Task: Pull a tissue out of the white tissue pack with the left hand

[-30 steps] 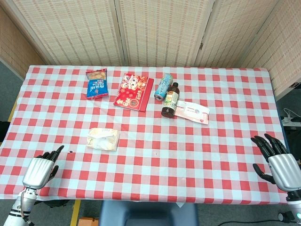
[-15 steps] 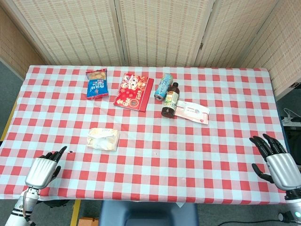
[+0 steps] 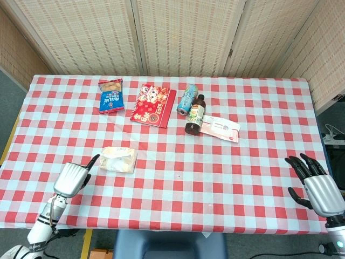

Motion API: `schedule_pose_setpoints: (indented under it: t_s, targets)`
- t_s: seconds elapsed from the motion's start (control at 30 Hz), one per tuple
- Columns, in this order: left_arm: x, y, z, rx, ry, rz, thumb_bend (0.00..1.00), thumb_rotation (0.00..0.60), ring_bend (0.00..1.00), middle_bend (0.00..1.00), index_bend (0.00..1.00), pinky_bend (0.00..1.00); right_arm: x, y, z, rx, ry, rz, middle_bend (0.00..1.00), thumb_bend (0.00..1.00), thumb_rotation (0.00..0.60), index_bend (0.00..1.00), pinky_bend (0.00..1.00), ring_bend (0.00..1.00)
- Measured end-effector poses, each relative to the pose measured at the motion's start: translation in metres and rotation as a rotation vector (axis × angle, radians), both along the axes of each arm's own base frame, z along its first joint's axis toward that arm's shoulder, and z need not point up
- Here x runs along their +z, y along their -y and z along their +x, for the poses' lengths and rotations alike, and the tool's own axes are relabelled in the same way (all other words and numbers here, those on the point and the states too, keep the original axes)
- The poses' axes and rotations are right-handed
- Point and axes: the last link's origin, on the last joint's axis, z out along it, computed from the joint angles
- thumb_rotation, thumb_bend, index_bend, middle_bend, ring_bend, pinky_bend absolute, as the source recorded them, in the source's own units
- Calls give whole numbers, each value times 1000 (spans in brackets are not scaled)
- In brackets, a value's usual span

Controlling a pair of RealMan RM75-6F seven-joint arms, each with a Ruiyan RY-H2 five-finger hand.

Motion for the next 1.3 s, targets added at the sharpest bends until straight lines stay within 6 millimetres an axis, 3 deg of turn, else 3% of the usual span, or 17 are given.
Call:
schedule_pose_setpoints:
  t_s: [0.23,0.37,0.47,0.57,0.63,0.83,1.1,1.3]
  targets:
    - [-27,-40,20,14,8,-8,432,600,883,825,170,918,-1,1,0,-3,-2,6,104,276,600,128,114,0]
    - [-36,-50,32,5,12,-4,432,600,883,832,190,919,-2,1,-1,-5,-6,14,104,276,600,128,114,0]
    - [-42,-51,36,-2,14,-3,433,600,888,847,279,924,-2,1,0,-4,-5,12,105,276,600,128,114,0]
    - [-45,-52,36,-8,4,2,479,600,898,873,485,930,-1,1,0,-3,-2,9,104,276,600,129,114,0]
    - [-47,-54,34,-9,-7,12,528,600,903,887,571,930,-1,1,0,-3,-1,8,104,276,600,129,114,0]
    - [-51,-62,28,-14,-36,48,567,600,908,905,613,931,-1,1,0,-6,-3,11,104,276,600,129,114,0]
    - [-40,-64,44,-87,0,107,566,600,908,906,615,931,-2,1,0,-13,-4,18,104,276,600,129,114,0]
    - [-11,-69,59,-132,14,135,564,600,908,909,619,931,-3,1,-1,-16,-7,23,104,276,600,128,114,0]
